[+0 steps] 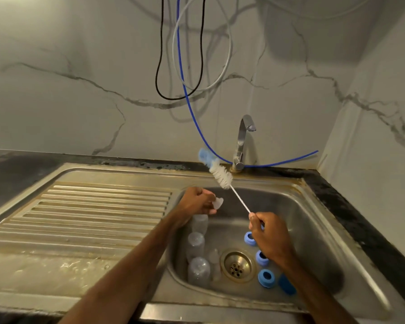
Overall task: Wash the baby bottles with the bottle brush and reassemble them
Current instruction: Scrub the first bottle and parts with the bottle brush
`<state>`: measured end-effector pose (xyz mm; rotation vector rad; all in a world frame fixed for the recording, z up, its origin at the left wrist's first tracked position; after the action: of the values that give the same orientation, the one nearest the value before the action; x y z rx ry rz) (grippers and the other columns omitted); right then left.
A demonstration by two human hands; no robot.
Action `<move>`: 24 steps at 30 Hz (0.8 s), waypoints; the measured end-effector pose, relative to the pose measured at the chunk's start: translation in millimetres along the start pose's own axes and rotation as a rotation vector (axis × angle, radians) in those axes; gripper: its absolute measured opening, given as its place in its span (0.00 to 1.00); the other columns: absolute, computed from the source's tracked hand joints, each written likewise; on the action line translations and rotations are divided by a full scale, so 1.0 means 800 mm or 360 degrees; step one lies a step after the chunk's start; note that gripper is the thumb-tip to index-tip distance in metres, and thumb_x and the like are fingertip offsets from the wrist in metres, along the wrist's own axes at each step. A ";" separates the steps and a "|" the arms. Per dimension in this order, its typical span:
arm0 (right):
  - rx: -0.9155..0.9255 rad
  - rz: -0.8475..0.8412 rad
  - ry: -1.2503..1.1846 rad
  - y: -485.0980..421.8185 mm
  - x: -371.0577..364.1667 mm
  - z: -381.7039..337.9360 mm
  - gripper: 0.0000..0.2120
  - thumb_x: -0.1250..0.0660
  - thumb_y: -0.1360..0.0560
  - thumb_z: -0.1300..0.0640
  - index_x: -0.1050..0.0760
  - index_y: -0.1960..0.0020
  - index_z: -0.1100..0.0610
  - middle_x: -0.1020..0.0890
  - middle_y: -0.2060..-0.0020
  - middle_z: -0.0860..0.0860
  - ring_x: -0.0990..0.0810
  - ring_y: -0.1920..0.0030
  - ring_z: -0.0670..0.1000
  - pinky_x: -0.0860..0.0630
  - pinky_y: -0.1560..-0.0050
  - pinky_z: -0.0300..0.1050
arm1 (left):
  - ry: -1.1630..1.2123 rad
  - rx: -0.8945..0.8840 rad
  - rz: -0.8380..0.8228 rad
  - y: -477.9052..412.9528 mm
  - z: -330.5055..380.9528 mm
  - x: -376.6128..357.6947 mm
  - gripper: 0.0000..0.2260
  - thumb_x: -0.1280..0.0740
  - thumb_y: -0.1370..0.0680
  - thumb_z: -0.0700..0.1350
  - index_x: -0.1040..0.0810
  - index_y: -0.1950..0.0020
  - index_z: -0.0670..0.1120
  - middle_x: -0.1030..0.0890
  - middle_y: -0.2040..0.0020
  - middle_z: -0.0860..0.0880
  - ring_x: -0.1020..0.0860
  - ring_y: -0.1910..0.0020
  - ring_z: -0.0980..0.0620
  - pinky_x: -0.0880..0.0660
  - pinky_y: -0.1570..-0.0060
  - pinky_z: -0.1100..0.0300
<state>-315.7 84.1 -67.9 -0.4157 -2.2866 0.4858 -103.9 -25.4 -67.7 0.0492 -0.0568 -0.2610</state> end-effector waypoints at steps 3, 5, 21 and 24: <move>-0.0021 -0.0012 0.0023 0.003 0.003 -0.004 0.21 0.36 0.18 0.57 0.28 0.71 0.55 0.24 0.76 0.49 0.24 0.73 0.49 0.24 0.65 0.56 | 0.0456 0.0068 -0.0042 -0.012 -0.001 0.006 0.13 0.33 0.18 0.42 0.19 0.40 0.34 0.15 0.45 0.37 0.16 0.51 0.45 0.19 0.50 0.55; -0.0047 -0.0043 -0.0041 0.004 0.006 -0.007 0.21 0.35 0.18 0.56 0.26 0.71 0.54 0.22 0.75 0.49 0.23 0.73 0.48 0.22 0.65 0.55 | 0.0642 0.0128 0.0017 -0.018 -0.008 0.007 0.14 0.32 0.18 0.45 0.20 0.38 0.36 0.15 0.45 0.38 0.17 0.54 0.48 0.19 0.52 0.57; -0.0400 -0.0206 -0.0168 0.027 0.055 0.018 0.31 0.37 0.35 0.20 0.17 0.65 0.48 0.17 0.70 0.54 0.17 0.65 0.57 0.19 0.53 0.62 | 0.1500 0.0191 0.0240 -0.020 -0.003 0.037 0.16 0.38 0.16 0.40 0.28 0.28 0.37 0.16 0.43 0.39 0.14 0.50 0.45 0.16 0.59 0.56; -0.0412 -0.0191 -0.0176 0.035 0.061 0.016 0.38 0.37 0.37 0.19 0.18 0.64 0.56 0.18 0.70 0.57 0.17 0.65 0.59 0.18 0.56 0.61 | 0.1495 0.0171 0.0331 -0.021 -0.008 0.044 0.16 0.37 0.15 0.42 0.27 0.29 0.38 0.17 0.39 0.39 0.15 0.44 0.43 0.16 0.53 0.53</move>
<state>-353.8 126.9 -59.5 -0.3824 -2.4743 0.1556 -73.9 -50.8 -73.2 0.2664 0.8546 -0.0074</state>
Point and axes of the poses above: each hand's wrist, its own y-axis away from the middle knuckle, its own x-axis out of the back of the hand, z = x × y, the point moved 3 cm from there along -y, towards the middle knuckle
